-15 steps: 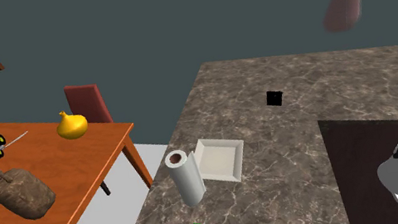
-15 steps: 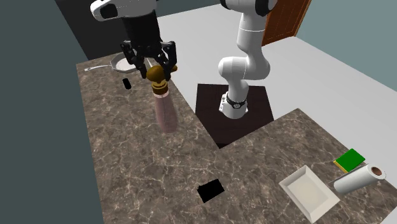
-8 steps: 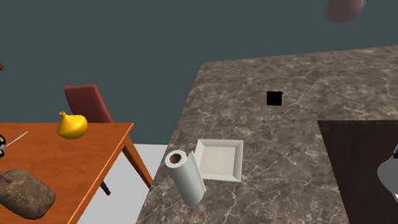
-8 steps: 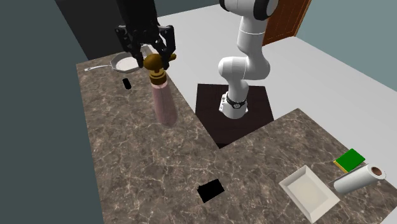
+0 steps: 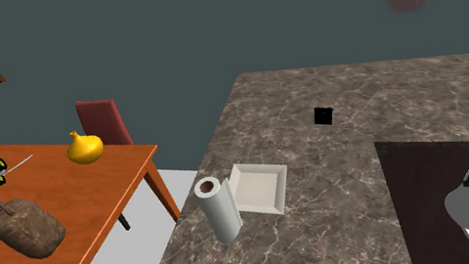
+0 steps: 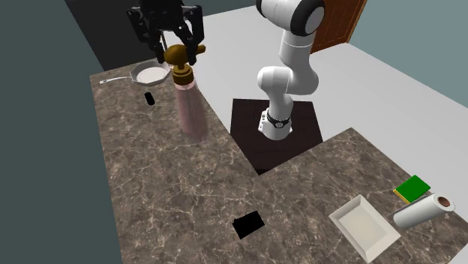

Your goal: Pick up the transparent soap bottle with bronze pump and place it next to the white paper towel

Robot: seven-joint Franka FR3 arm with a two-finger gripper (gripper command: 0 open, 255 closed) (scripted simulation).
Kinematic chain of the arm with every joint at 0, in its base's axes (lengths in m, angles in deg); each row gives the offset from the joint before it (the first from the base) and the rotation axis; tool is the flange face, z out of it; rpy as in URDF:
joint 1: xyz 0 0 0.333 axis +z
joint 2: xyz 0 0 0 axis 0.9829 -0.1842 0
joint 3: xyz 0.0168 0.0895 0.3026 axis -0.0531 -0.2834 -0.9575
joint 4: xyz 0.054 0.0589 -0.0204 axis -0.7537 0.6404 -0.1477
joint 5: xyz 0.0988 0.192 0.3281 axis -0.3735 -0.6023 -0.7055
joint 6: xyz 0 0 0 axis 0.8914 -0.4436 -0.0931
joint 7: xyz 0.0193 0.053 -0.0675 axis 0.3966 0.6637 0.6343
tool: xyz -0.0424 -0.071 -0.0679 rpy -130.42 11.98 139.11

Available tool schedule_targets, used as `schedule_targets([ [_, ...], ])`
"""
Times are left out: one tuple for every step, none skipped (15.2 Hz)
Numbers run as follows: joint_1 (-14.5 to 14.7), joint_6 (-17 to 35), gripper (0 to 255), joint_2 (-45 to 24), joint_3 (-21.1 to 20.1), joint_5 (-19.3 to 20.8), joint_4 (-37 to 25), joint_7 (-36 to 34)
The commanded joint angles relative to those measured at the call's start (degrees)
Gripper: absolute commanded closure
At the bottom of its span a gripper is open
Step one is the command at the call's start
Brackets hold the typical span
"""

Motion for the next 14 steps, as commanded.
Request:
schedule_targets([
  [-2.32,-3.34,255,-3.36,1.18,-3.30,-5.58,1.09],
  [-4.19,-5.38,255,-5.43,1.73,-5.50,-9.05,1.67],
  [-5.07,-6.19,255,-6.24,1.82,-6.39,-10.45,1.86],
  [-0.95,-4.18,255,-2.32,0.59,-2.51,-5.91,-0.58],
  [2.61,-2.63,255,1.17,-0.55,0.69,-2.17,-3.16],
  [5.24,-1.41,255,4.33,-2.19,3.42,1.00,-5.82],
  [7.11,-0.43,255,7.18,-4.16,5.70,3.79,-8.43],
  [8.69,0.34,255,9.73,-6.02,7.56,6.26,-10.97],
  [9.70,0.97,255,11.98,-8.07,9.03,8.48,-13.37],
  [10.44,1.50,255,13.99,-10.08,10.19,10.49,-15.66],
  [11.10,1.93,255,15.79,-11.96,11.11,12.32,-17.86],
  [11.59,2.30,255,17.40,-13.79,11.80,14.00,-19.97],
  [12.08,2.63,255,18.85,-15.49,12.34,15.54,-22.01],
  [12.42,2.91,255,20.15,-17.19,12.70,16.95,-23.97],
])
